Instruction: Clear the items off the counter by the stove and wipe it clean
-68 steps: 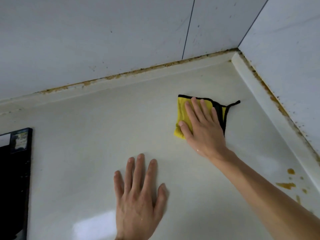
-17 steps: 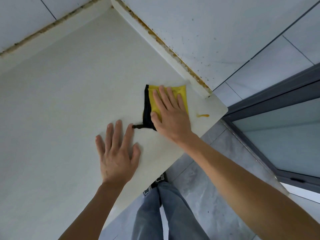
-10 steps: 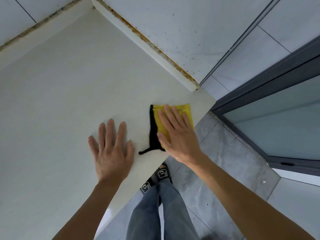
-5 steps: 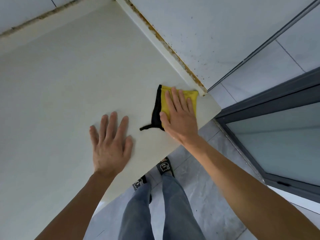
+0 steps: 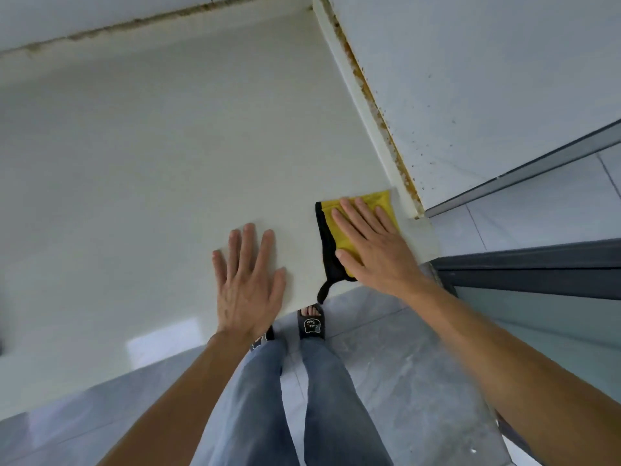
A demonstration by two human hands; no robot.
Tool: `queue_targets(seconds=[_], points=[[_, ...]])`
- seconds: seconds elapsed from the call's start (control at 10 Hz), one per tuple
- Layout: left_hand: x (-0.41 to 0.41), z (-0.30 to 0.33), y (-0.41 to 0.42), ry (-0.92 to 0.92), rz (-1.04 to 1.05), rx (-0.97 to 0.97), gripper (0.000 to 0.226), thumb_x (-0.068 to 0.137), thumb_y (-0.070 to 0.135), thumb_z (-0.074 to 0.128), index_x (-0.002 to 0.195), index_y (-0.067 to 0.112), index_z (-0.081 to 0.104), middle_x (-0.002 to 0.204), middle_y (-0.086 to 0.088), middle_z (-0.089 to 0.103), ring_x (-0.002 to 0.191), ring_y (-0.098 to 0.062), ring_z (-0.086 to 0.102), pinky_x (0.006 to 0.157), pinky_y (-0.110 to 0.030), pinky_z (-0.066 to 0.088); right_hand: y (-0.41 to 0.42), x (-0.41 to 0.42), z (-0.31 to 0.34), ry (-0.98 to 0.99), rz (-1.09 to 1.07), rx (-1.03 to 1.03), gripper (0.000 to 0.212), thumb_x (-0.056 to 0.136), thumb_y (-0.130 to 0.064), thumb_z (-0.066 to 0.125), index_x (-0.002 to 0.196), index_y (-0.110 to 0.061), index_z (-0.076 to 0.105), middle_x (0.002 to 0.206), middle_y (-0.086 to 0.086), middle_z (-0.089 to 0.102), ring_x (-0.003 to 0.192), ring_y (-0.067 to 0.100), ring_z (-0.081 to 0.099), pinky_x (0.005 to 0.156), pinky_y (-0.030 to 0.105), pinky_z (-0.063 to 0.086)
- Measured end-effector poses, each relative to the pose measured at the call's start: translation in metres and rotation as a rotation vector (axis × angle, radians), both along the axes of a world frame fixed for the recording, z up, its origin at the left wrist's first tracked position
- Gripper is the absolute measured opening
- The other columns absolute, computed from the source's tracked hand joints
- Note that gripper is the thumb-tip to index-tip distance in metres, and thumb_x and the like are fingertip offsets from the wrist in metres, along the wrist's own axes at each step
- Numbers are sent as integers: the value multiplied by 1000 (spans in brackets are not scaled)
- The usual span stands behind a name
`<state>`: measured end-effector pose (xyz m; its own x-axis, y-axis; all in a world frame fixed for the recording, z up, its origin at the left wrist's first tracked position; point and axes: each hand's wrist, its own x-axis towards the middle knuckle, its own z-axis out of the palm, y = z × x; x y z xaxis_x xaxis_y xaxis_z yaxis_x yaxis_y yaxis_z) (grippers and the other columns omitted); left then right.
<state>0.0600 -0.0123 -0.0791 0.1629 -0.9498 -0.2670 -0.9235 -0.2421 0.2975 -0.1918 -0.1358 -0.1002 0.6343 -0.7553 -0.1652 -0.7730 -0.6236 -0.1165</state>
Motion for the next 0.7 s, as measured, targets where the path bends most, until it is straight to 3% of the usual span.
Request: queue_targets(seconds=[0.3,0.4,0.5,0.6,0.7], points=[[-8,11,1,19,26,22,66,107,40,42,166,21,20,176,-9,8,164,-34,1,129,-64,9,-11,22,16,25,-4,74,72,105,-51,32,167,-21,10,175,2,-2,161,23,-6,130,52,8],[-1,22,2,25,14,7,63,103,36,52,161,20,34,172,-11,21,161,-35,15,126,-59,21,-7,26,29,21,-48,143,69,107,-48,34,167,-20,14,175,2,-2,161,22,-7,130,50,9],[0,37,14,42,29,-10,54,97,31,59,149,19,52,164,-10,38,156,-33,29,122,-53,34,12,31,50,-94,-122,193,55,108,-40,43,159,-20,37,173,3,18,160,22,12,128,43,23],[3,47,41,100,62,-9,45,99,28,58,144,23,60,160,-2,48,152,-26,40,120,-44,40,50,24,65,-229,-183,233,40,106,-31,49,145,-23,56,157,-3,45,146,18,41,114,35,44],[3,67,84,196,139,59,36,103,31,51,138,35,63,144,15,62,134,-10,57,109,-30,50,101,-3,84,-245,-188,315,30,106,-29,47,130,-29,64,134,-17,56,128,6,53,95,20,47]])
